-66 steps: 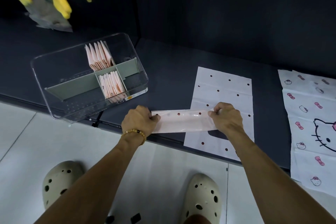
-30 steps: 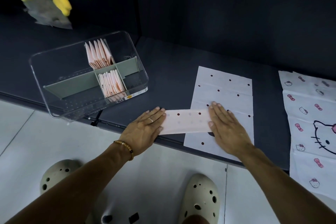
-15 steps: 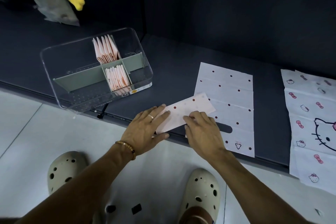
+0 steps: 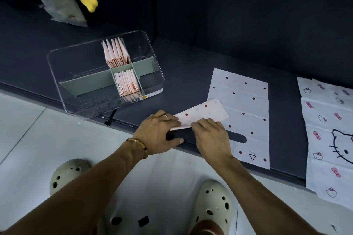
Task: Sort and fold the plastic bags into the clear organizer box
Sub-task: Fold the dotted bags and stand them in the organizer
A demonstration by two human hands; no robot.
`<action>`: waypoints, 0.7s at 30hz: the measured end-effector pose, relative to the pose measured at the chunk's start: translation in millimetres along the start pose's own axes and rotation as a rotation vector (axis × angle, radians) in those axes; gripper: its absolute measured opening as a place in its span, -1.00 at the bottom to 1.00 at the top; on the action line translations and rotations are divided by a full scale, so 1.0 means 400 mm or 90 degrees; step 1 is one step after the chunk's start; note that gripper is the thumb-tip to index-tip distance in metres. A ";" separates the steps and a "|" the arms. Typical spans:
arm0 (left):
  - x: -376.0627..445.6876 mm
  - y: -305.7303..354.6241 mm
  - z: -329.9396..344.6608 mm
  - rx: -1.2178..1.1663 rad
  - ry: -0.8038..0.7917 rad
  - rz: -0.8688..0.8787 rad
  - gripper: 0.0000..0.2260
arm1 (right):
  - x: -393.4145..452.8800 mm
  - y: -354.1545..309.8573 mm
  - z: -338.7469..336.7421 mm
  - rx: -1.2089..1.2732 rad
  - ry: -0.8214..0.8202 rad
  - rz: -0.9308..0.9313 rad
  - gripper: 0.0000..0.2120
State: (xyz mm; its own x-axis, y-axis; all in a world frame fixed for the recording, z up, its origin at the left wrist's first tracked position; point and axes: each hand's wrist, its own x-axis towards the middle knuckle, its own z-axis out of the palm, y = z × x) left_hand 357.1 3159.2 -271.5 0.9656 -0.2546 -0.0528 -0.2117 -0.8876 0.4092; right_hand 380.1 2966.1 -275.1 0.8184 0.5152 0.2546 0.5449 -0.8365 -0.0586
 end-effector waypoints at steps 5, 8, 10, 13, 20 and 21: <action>0.013 0.020 -0.028 -0.467 -0.013 -0.138 -0.84 | -0.019 0.036 -0.013 0.522 -0.006 0.334 -0.86; 0.028 0.047 -0.014 -0.417 0.019 -0.172 -0.86 | -0.011 0.052 -0.028 0.653 -0.059 0.402 -0.83; 0.041 0.070 -0.002 -0.330 0.040 -0.216 -0.80 | -0.002 0.046 -0.035 0.658 -0.035 0.423 -0.81; 0.059 0.100 0.014 -0.250 0.037 -0.271 -0.69 | 0.011 0.041 -0.026 0.587 -0.033 0.488 -0.84; 0.107 0.116 0.027 -0.198 -0.019 -0.354 -0.71 | 0.029 0.052 -0.008 0.498 -0.033 0.545 -0.87; 0.114 0.114 0.027 -0.202 -0.021 -0.359 -0.71 | 0.030 0.054 -0.006 0.498 -0.040 0.550 -0.88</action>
State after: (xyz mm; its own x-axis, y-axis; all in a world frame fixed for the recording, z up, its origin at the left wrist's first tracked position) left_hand 389.9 3102.9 -264.9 0.9092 0.2014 -0.3643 0.3865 -0.7336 0.5590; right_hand 401.3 2953.8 -271.1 0.9676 -0.1434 -0.2077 -0.2522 -0.5814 -0.7735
